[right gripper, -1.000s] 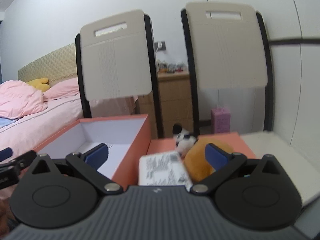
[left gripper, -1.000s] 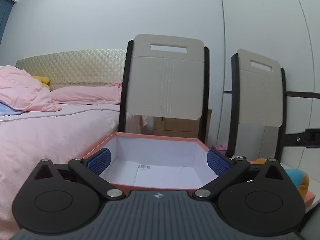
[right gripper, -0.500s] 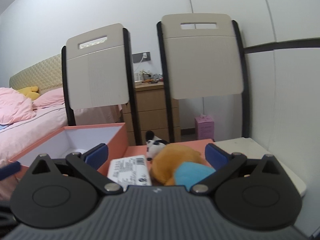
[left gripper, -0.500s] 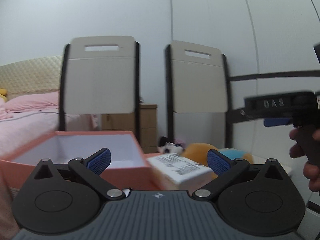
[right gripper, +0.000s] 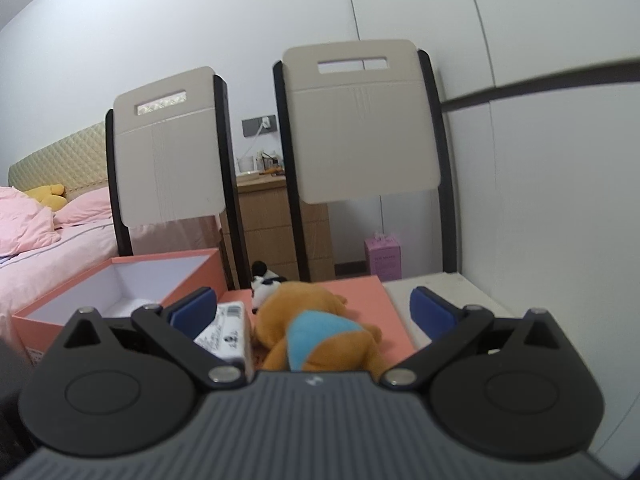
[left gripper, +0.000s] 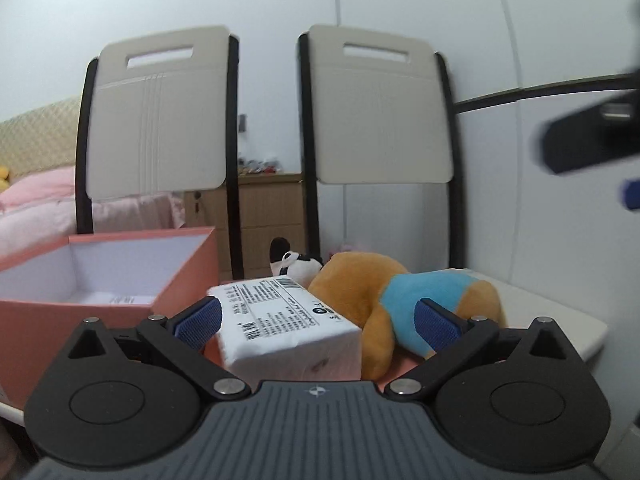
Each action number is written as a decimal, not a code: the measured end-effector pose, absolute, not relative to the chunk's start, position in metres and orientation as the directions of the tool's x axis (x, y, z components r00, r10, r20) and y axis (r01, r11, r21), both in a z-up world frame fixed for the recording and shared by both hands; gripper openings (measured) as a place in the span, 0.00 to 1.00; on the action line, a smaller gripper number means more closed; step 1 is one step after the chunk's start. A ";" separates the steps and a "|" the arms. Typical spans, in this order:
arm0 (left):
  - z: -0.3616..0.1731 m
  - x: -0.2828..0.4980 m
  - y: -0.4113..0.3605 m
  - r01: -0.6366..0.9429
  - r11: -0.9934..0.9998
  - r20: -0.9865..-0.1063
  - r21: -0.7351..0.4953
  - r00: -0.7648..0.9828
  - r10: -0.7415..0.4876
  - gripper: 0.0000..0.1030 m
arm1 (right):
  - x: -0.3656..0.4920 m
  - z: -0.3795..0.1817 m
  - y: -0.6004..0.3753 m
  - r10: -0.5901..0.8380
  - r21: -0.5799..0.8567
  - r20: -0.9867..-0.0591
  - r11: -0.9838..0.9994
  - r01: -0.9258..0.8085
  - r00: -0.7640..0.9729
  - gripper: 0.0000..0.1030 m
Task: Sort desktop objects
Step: 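Move the left gripper to the white tissue pack and close on it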
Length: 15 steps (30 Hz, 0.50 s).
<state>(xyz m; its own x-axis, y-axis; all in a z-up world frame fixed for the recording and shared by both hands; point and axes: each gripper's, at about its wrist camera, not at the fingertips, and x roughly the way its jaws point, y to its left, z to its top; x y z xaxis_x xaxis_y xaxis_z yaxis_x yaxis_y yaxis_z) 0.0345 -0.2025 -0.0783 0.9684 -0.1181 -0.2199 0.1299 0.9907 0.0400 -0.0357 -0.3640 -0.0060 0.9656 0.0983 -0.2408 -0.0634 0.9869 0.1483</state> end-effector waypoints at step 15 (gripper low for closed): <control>-0.096 0.070 -0.220 -0.061 0.997 -0.344 0.036 0.936 0.070 1.00 | -0.040 -0.012 -0.368 0.133 0.163 -0.296 0.983 -0.087 0.946 1.00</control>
<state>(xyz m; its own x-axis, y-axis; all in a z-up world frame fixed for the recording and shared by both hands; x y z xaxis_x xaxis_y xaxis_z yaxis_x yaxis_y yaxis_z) 0.0695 -0.2201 -0.0956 0.9363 0.0697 -0.3441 -0.0611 0.9975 0.0357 -0.0398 -0.3677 -0.0121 0.9460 0.1329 -0.2957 -0.0870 0.9827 0.1633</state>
